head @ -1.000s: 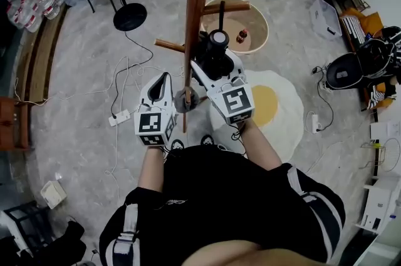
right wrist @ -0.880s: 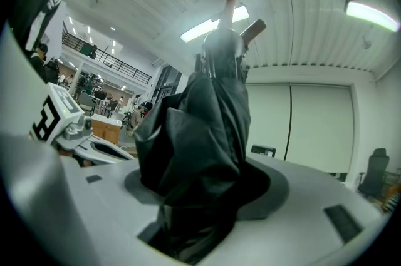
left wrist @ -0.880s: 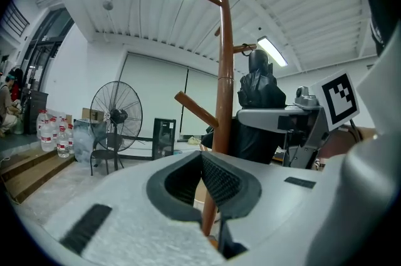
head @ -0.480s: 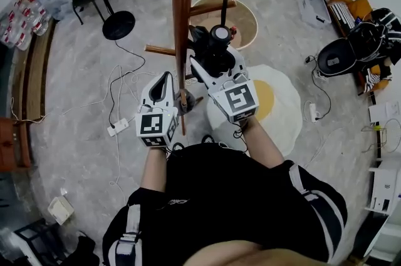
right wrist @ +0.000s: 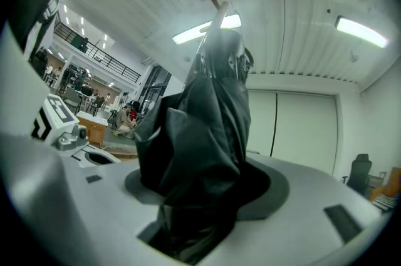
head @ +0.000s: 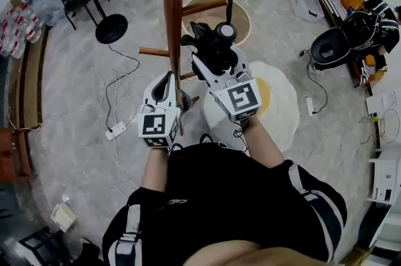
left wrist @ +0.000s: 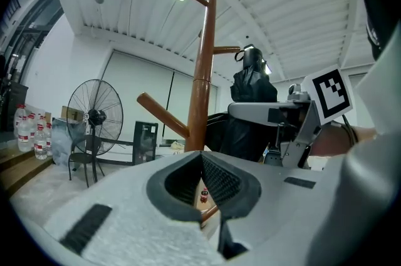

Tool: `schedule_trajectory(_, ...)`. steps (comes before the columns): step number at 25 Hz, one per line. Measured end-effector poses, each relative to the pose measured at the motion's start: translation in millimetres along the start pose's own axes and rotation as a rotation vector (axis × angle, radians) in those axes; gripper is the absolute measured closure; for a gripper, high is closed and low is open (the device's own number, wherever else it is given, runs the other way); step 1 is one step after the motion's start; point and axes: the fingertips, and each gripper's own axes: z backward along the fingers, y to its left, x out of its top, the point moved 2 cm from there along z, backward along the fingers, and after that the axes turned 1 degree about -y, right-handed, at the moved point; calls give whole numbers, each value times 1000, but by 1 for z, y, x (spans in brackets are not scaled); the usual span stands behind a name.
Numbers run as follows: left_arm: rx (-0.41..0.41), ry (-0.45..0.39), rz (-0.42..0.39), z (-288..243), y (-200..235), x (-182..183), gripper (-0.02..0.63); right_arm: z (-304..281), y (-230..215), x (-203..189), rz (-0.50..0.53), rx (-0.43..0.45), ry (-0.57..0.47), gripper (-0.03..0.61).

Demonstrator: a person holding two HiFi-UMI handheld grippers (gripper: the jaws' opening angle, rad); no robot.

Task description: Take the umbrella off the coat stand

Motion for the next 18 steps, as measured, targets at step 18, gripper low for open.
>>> schedule_trajectory(18,-208,42,-10,-19,-44,-11,617,55,-31,-44,-122,-198,101,307)
